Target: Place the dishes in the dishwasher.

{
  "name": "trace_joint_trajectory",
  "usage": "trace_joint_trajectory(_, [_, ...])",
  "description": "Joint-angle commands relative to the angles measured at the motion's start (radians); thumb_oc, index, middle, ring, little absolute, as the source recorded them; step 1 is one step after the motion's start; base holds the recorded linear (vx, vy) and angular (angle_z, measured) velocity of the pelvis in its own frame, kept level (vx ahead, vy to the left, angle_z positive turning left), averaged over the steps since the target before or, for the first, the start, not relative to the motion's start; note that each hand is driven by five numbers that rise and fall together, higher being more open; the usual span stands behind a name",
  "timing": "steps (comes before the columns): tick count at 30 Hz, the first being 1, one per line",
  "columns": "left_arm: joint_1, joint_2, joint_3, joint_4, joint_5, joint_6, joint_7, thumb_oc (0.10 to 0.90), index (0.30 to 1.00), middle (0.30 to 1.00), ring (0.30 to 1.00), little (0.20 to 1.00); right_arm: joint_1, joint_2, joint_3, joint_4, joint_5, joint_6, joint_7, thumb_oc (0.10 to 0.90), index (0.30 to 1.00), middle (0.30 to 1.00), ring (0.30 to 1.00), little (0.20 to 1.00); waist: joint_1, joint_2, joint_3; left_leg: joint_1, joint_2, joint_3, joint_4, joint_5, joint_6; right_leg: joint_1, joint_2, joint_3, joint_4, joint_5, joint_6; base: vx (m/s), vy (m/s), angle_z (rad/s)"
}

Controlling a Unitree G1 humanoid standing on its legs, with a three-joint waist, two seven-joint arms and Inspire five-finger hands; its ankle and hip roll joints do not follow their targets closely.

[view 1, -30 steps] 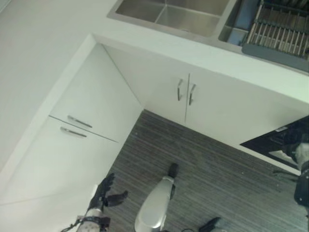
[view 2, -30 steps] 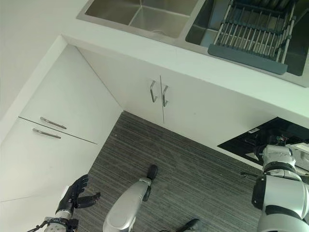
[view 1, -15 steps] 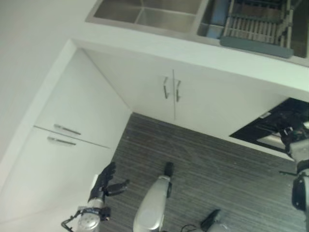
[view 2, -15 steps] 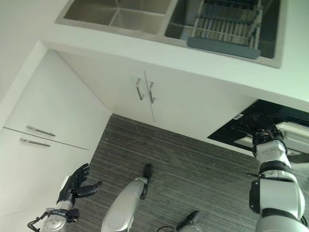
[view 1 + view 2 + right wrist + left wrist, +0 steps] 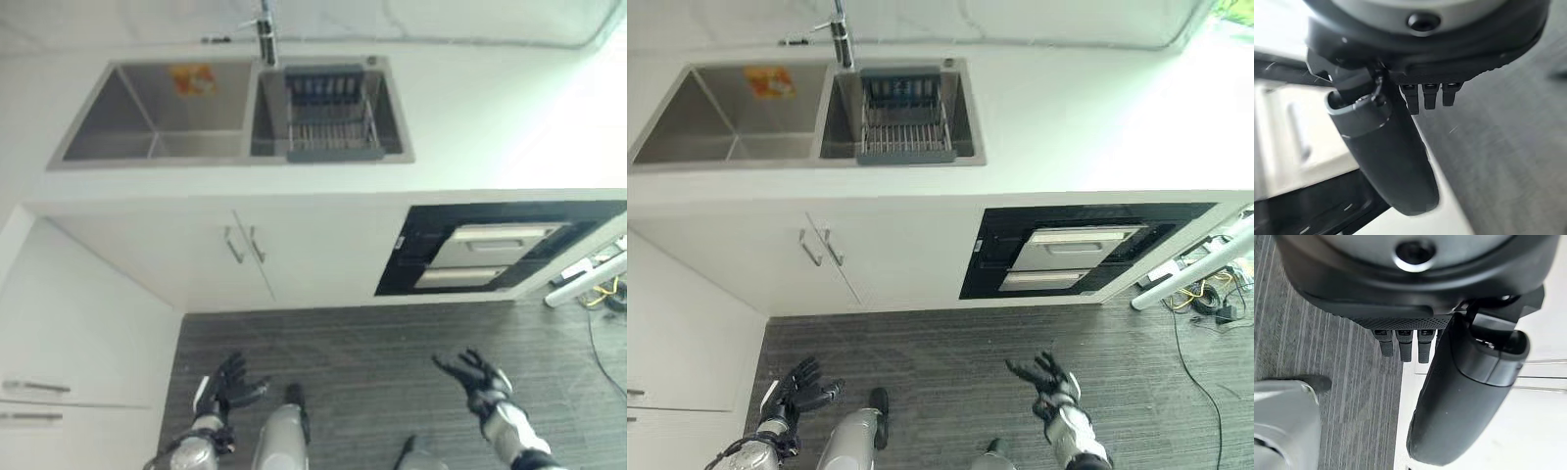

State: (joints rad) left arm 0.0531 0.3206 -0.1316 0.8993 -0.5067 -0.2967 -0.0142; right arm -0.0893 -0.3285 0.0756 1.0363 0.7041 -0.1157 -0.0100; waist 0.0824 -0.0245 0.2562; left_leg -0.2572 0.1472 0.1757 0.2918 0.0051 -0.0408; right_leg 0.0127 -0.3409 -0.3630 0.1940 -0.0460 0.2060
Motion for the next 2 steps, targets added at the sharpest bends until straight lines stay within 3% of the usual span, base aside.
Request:
trace_joint_trajectory(1, [-0.011,0.022,0.023,0.002,-0.028,-0.004,-0.016,0.8,0.9,0.9,0.9,0.9,-0.089,-0.054,-0.006,-0.019,-0.111,-0.069,0.053,0.8,0.9,0.9,0.9,0.9,0.023,0.012,-0.04,0.135,0.081,-0.004,0.008,-0.134,-0.089,-0.067,0.011,-0.019,0.106,-0.048,-0.014,0.01,0.017,-0.21])
trace_joint_trajectory(2, [-0.018,0.016,0.031,0.027,-0.014,0.002,-0.015,0.8,0.9,0.9,0.9,0.9,-0.075,-0.045,-0.002,-0.005,-0.123,-0.064,0.059,0.8,0.9,0.9,0.9,0.9,0.018,0.01,-0.047,0.141,0.081,-0.001,0.008,-0.137,-0.089,-0.062,0.014,-0.018,0.106,-0.052,-0.015,0.02,0.016,-0.25])
